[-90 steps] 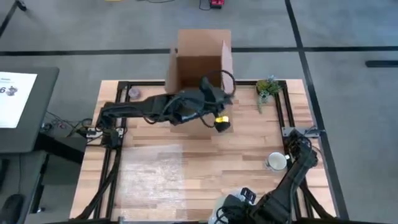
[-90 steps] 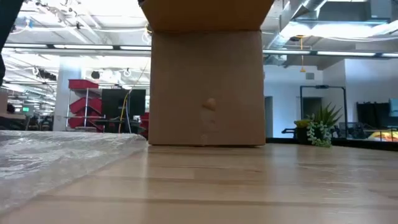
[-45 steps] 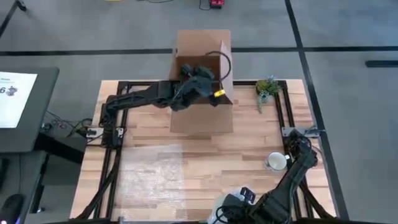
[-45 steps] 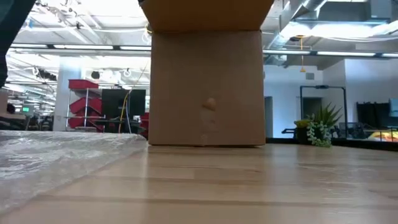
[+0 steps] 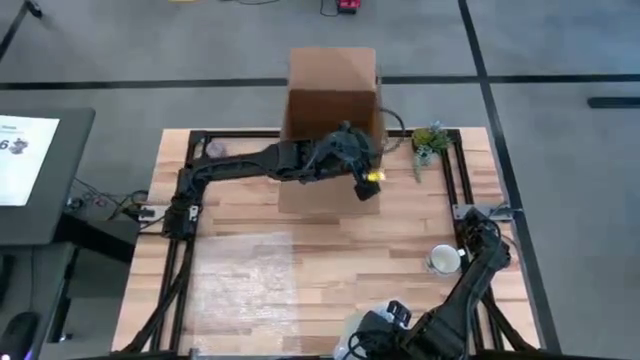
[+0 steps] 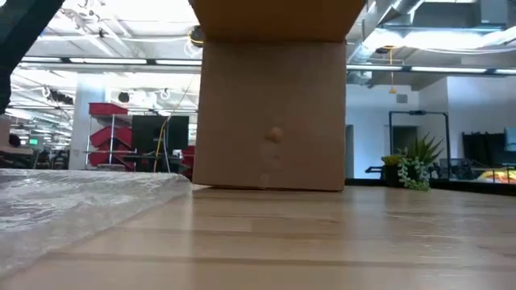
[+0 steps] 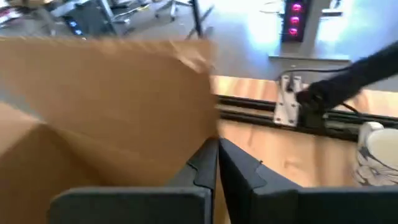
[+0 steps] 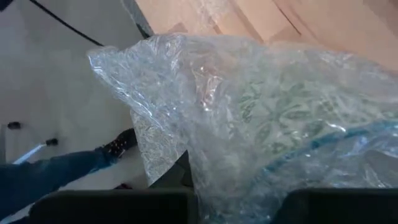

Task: Wrap mug
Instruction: Put the wrapped blue patterned mug into the cardboard box

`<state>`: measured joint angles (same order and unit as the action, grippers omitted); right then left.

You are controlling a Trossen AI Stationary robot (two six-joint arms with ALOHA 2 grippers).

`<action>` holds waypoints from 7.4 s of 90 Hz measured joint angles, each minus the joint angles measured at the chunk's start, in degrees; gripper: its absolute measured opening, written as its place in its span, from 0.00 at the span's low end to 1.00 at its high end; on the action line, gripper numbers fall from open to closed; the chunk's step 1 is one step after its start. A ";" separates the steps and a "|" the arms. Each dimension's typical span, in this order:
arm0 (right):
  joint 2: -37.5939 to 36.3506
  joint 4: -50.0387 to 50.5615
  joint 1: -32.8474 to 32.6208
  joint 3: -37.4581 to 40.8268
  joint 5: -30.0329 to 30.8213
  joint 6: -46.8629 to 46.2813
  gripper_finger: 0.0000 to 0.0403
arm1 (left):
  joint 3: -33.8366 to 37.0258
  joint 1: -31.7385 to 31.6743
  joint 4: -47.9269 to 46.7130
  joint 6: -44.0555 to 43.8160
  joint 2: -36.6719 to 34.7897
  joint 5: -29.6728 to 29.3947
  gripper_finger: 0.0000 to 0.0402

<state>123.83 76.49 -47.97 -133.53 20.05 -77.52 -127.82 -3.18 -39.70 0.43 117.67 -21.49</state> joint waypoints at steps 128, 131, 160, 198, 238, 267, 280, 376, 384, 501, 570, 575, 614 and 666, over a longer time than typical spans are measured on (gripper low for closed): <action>-2.84 7.30 -4.09 -1.27 3.69 -8.57 0.07 | 0.07 10.90 -19.80 -16.73 -10.62 -2.58 0.10; -2.84 7.22 -4.09 -1.27 3.69 -8.57 0.07 | 0.01 10.01 -19.51 -17.94 -10.82 -1.38 0.14; -2.84 5.36 -4.09 -1.27 4.28 -8.13 0.07 | -0.06 2.41 -9.02 -22.03 -10.76 10.40 0.59; -2.84 5.36 -4.09 -1.25 4.29 -7.93 0.08 | 0.08 -0.03 -7.95 -25.39 -8.63 -0.45 0.63; -2.84 4.86 -4.13 -1.25 4.68 -7.98 0.08 | -0.02 -1.16 2.85 -28.64 -4.04 -1.90 0.63; -2.82 4.14 -4.33 -1.25 4.70 -8.04 0.07 | -0.04 -1.02 5.19 -27.54 -0.81 -5.96 0.55; -2.82 4.06 -4.59 -1.25 5.40 -8.63 0.07 | -0.01 -1.05 6.54 -26.79 -0.18 -6.21 0.37; -16.41 -9.00 -5.68 -1.40 26.56 22.82 0.07 | -7.29 18.54 -28.90 -18.12 -1.85 -1.29 0.00; -19.15 -11.40 -5.57 -1.40 31.29 29.25 0.07 | -6.80 19.94 -33.67 -18.11 -1.16 -3.17 0.00; -28.00 8.35 14.84 2.99 14.87 15.54 0.07 | -5.87 32.08 -38.24 -9.55 -11.64 3.79 0.00; -27.78 12.78 24.06 20.89 5.03 12.01 0.07 | -0.15 43.45 -34.08 -8.43 -10.04 4.00 0.37; -27.78 12.59 24.08 22.14 4.63 11.98 0.07 | -0.15 44.05 -34.60 -10.24 -10.02 5.54 0.38; -27.36 5.60 24.48 24.50 1.76 20.99 0.07 | 0.69 45.38 -31.52 -16.39 -8.03 -5.86 0.36; -15.98 -5.38 28.41 25.09 -9.83 34.78 0.07 | -2.42 42.91 -25.97 -18.27 -8.12 0.07 0.47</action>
<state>107.85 71.11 -19.56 -108.44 10.23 -42.74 -130.24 39.72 -65.67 -17.84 109.56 -21.41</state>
